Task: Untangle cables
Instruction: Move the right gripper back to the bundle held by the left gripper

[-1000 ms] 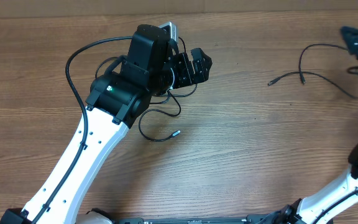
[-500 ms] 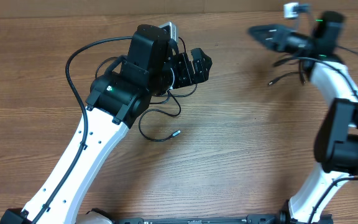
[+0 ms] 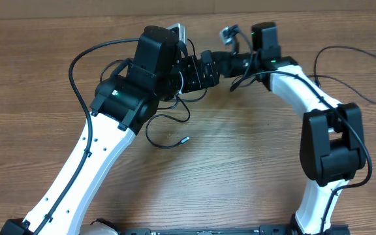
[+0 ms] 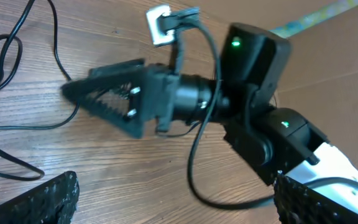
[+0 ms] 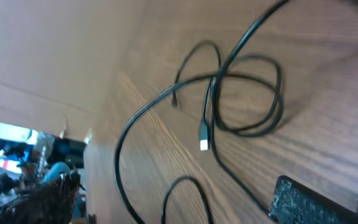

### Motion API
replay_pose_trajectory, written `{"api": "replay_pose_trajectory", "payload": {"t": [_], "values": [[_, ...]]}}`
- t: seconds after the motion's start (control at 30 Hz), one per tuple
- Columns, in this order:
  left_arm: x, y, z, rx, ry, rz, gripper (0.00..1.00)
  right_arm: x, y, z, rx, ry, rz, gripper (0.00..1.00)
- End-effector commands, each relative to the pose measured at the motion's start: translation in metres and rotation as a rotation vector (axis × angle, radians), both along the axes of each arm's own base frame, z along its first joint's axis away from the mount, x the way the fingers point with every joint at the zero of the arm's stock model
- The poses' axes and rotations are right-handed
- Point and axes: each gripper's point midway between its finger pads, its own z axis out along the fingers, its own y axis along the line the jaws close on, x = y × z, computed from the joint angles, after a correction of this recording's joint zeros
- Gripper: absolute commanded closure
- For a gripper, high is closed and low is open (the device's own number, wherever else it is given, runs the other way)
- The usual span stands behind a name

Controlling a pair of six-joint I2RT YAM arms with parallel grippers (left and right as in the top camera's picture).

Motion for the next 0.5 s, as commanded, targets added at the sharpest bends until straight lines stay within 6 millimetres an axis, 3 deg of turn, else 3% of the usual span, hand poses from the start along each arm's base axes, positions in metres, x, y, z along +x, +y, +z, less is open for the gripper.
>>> {"api": "replay_pose_trajectory", "payload": {"t": [0.0,0.33,0.47], "values": [[0.004,0.002,-0.002,0.015,-0.008,0.002,0.0,-0.001,0.009,0.007,-0.038,-0.073,0.019,0.0],[0.004,0.002,-0.002,0.016,-0.007,0.002,0.0,-0.029,0.028,-0.021,-0.16,-0.032,0.081,0.0],[0.003,0.002,-0.002,0.016,-0.007,0.002,0.0,-0.044,0.045,-0.023,-0.167,-0.017,0.123,0.0]]}}
